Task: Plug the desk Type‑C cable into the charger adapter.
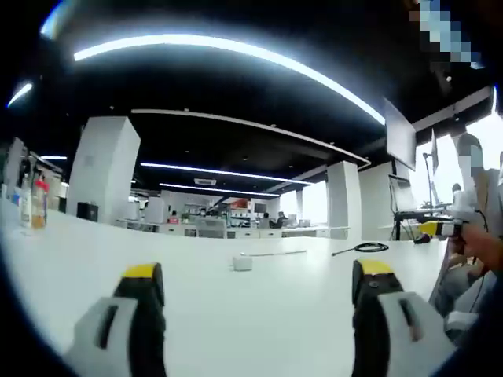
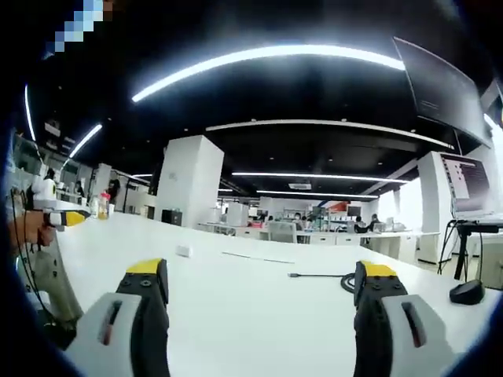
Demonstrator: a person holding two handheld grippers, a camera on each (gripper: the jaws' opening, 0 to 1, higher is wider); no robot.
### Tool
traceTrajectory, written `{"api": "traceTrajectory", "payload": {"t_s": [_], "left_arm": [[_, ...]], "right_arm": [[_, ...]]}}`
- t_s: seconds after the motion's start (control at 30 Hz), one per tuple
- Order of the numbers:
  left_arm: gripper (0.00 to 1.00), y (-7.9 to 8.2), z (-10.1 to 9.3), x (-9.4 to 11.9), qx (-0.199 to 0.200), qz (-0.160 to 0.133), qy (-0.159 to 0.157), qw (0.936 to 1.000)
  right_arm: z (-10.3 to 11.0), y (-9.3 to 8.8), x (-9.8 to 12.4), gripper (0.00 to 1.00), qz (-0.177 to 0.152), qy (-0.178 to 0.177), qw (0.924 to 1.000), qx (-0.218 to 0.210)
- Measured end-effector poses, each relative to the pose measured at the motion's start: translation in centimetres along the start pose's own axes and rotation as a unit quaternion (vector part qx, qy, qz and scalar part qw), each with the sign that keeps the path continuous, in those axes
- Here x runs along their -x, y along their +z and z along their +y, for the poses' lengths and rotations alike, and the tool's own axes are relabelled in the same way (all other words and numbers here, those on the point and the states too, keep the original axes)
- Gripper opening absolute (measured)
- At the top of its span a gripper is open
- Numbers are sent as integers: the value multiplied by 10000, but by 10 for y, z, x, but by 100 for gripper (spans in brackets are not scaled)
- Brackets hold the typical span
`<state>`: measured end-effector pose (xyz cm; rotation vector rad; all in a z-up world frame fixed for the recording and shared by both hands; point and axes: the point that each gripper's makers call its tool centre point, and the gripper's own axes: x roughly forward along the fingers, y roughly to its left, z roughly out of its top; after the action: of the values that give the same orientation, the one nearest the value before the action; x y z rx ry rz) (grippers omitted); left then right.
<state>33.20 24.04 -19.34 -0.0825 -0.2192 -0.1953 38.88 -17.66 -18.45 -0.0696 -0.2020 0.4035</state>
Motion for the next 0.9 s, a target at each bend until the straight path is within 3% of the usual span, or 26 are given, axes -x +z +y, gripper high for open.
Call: {"api": "traceTrajectory", "payload": {"t_s": [0.9], "left_arm": [[100, 0, 3, 2, 30, -35, 86, 10000]], "right_arm": [[-3, 0, 3, 100, -8, -64, 10000, -3]]}}
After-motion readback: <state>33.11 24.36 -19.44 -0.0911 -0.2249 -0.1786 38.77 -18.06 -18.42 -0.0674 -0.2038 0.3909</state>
